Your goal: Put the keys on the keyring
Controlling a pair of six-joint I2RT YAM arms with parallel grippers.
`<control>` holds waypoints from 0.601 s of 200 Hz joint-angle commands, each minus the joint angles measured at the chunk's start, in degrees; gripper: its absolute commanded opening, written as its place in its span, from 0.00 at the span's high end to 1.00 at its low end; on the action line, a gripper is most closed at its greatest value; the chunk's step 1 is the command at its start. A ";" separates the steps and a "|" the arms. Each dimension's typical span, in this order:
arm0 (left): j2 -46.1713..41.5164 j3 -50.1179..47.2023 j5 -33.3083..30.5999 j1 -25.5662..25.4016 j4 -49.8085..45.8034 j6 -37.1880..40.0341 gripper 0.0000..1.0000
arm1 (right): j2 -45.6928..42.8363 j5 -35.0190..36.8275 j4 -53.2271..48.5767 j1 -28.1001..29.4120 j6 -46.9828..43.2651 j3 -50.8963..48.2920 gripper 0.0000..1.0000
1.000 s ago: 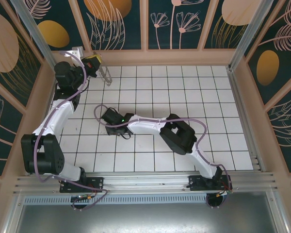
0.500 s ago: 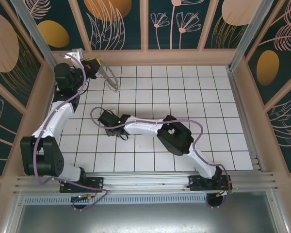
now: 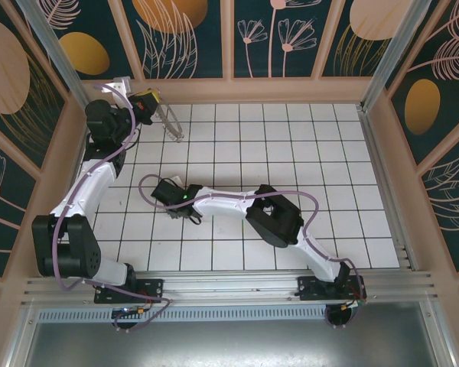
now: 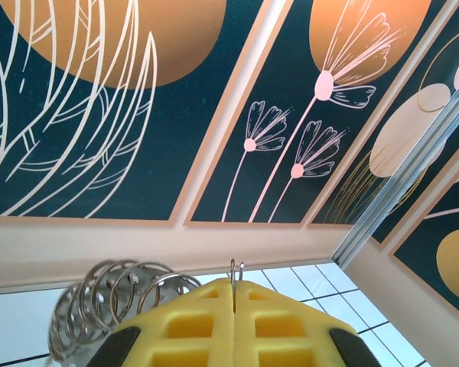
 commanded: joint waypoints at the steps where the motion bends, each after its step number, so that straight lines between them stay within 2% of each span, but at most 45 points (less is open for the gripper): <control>1: -0.99 -0.05 1.22 0.46 3.12 -0.96 1.00 | 1.14 1.19 -2.51 0.73 -1.01 2.02 0.68; 28: -0.82 -0.05 1.60 0.46 3.24 -1.13 1.00 | 1.06 1.30 -2.73 0.91 -1.19 2.61 0.78; 53: -0.73 -0.13 1.73 0.46 3.31 -1.31 1.00 | 0.73 1.41 -3.05 1.00 -1.36 2.78 1.00; 83: -0.85 -0.22 2.29 0.46 3.21 -1.58 1.00 | -2.03 3.03 -2.49 0.84 -1.36 0.83 1.00; 120: -1.38 -0.48 3.69 0.46 2.65 -1.05 1.00 | -11.74 4.20 2.46 -0.76 -1.45 -8.38 1.00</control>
